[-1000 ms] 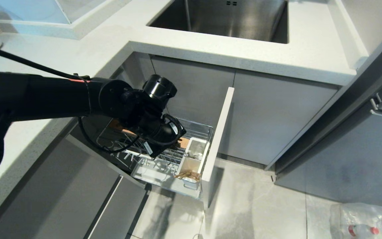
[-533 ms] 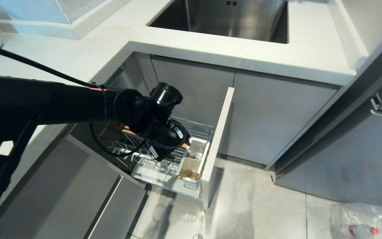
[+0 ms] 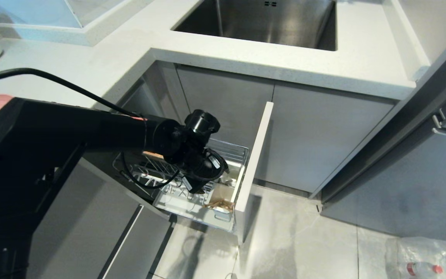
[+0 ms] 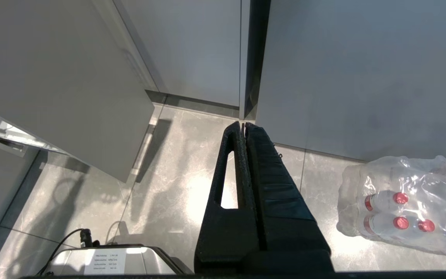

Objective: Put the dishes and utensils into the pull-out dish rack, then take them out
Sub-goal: Take the spoon out of the cupboard

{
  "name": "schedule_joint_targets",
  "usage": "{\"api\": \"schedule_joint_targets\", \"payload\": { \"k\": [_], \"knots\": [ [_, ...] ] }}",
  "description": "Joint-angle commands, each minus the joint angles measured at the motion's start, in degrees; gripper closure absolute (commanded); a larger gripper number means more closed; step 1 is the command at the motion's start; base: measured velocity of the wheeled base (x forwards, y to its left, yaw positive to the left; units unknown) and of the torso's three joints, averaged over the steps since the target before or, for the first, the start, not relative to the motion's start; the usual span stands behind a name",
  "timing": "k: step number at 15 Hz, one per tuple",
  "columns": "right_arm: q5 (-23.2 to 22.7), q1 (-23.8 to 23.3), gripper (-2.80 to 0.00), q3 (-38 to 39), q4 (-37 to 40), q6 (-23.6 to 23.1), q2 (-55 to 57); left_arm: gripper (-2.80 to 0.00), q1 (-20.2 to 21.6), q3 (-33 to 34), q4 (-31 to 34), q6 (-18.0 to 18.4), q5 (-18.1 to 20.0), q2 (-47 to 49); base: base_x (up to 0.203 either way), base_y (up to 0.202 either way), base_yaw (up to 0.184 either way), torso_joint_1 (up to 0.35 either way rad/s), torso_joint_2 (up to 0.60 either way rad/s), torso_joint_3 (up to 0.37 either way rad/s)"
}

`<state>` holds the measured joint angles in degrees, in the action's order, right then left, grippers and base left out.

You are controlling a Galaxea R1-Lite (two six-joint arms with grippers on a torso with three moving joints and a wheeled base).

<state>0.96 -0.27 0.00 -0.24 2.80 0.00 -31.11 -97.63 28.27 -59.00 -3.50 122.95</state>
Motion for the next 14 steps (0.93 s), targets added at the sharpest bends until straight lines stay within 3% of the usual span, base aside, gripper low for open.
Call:
{"api": "schedule_joint_targets", "payload": {
  "k": [1,13,14],
  "knots": [
    [0.00,0.00,0.00,0.00,-0.02,0.01,0.09,-2.80,0.00,-0.20,-0.01,-0.32,-0.08,1.65,0.000,0.000,0.000,0.000,0.00,0.000],
    [0.00,0.00,0.00,0.00,-0.02,0.01,0.09,-2.80,1.14,-1.68,-2.96,0.19,-0.10,4.84,0.000,0.000,0.000,0.000,0.00,0.000],
    [0.00,0.00,0.00,0.00,-0.02,0.01,0.09,-2.59,1.14,-1.68,-2.87,0.20,-0.10,4.93,0.000,0.000,0.000,0.000,0.00,0.000]
  ]
}}
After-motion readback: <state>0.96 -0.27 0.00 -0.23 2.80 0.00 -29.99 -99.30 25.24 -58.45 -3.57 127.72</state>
